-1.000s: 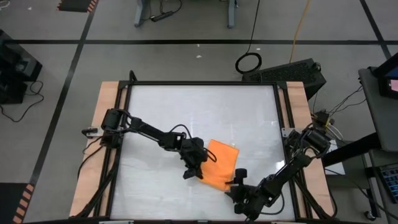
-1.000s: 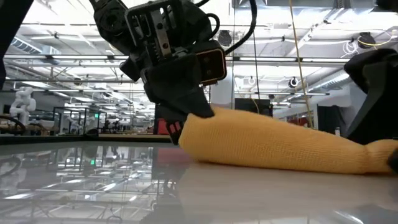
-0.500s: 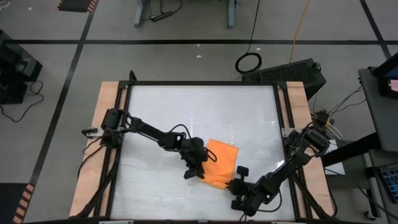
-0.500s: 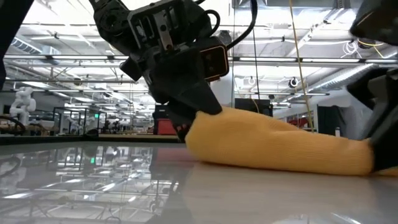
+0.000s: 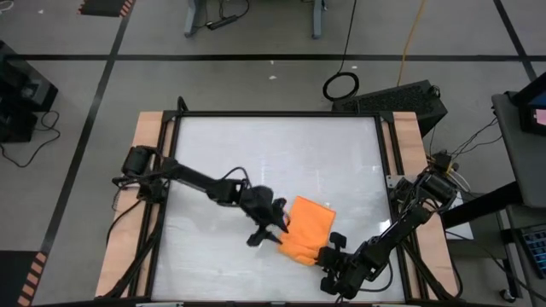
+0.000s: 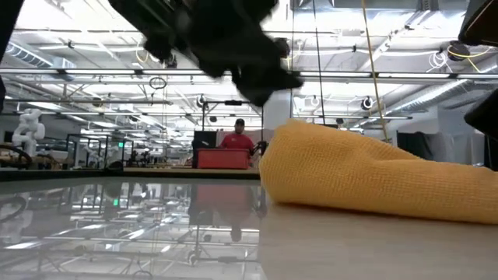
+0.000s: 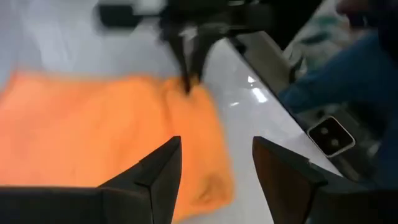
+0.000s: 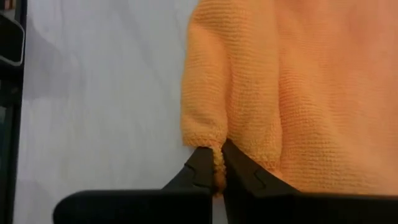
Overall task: Roll towel
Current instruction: Roll the orange towel
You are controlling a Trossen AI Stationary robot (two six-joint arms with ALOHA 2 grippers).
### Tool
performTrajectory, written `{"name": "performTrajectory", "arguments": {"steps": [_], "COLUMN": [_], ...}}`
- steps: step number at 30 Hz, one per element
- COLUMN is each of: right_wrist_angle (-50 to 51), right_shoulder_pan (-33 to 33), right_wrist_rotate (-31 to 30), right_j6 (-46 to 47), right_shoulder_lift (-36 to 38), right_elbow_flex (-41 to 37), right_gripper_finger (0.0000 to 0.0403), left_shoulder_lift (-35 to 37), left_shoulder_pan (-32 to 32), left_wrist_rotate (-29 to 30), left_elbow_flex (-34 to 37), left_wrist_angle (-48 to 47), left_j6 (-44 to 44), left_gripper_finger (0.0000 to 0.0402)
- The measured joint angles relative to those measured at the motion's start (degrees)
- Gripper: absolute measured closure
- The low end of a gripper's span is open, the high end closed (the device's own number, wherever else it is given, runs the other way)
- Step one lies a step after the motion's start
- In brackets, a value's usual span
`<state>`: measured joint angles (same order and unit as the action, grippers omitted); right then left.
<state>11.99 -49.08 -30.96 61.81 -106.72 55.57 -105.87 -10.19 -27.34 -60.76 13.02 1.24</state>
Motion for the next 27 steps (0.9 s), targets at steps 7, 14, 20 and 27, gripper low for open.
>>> {"name": "performTrajectory", "arguments": {"steps": [7,14,20,27], "right_wrist_angle": [-0.4,-2.41,-2.95,-3.91], "right_shoulder_pan": [0.0,0.0,0.0,0.0], "right_wrist_rotate": [-0.15,-0.11,-0.17,-0.33], "right_j6": [3.78,3.8,4.63,5.44], "right_shoulder_lift": [0.0,0.0,0.0,0.0], "right_elbow_flex": [-0.02,-0.04,-0.04,-0.04], "right_gripper_finger": [0.0401,0.0401,0.0401,0.0401], "left_shoulder_lift": [0.94,-1.01,-3.67,-7.19], "left_shoulder_pan": [-8.45,-11.29,-9.3,-8.02], "left_wrist_rotate": [12.08,23.16,19.74,15.38], "left_elbow_flex": [-0.04,-0.01,-0.27,-0.93], "left_wrist_angle": [-2.5,-4.24,-2.73,-3.81], "left_j6": [-17.06,-23.28,-24.24,-24.18], "left_gripper_finger": [0.0203,0.0193,0.0174,0.0173]}}
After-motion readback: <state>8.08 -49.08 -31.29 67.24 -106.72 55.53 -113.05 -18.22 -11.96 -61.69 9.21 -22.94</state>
